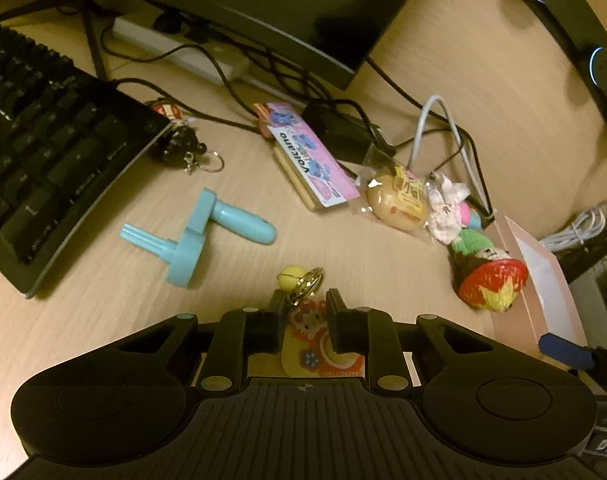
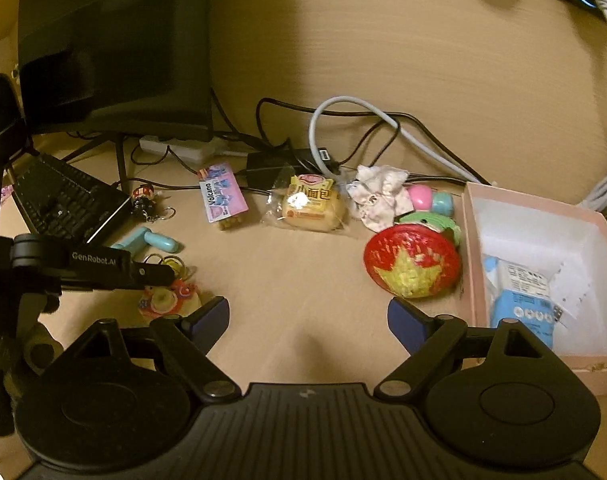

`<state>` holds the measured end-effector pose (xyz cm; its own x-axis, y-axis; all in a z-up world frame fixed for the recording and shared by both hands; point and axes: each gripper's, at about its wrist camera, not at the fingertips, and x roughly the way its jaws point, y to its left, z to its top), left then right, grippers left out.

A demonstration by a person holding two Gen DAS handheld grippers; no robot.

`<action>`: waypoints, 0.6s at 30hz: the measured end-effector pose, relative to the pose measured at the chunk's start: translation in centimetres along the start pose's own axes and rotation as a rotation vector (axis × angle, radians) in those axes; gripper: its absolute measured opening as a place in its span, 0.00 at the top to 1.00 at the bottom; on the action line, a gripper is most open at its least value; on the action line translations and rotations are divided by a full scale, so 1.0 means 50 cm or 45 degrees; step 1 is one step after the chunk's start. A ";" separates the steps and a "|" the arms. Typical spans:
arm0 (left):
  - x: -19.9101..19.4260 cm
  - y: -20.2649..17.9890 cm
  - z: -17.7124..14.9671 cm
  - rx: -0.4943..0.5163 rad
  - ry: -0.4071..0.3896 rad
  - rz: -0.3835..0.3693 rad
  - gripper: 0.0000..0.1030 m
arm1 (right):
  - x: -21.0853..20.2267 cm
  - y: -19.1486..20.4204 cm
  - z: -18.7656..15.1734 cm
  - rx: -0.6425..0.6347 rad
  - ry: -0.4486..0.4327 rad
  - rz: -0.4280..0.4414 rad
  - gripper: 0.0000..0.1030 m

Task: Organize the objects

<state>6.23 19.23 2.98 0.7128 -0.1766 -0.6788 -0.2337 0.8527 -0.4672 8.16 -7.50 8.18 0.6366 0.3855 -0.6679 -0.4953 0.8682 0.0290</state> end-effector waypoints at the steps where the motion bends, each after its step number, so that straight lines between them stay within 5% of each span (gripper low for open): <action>1: -0.002 -0.001 -0.002 0.006 0.011 -0.011 0.78 | 0.001 -0.002 -0.004 -0.009 0.008 -0.003 0.15; 6: -0.049 -0.013 -0.035 0.111 0.034 -0.005 0.92 | 0.002 -0.006 -0.019 -0.030 0.016 0.003 0.15; 10: -0.096 0.012 -0.067 0.150 0.051 0.067 0.92 | 0.037 0.020 0.005 -0.036 0.027 0.057 0.15; 18: -0.164 0.116 -0.086 0.058 0.056 0.138 0.92 | 0.184 0.184 0.110 0.008 0.101 0.291 0.15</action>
<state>-3.81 23.50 3.42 0.6549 -0.1024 -0.7488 -0.2769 0.8894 -0.3638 12.69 5.75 6.39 0.4600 0.5470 -0.6994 -0.6174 0.7632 0.1907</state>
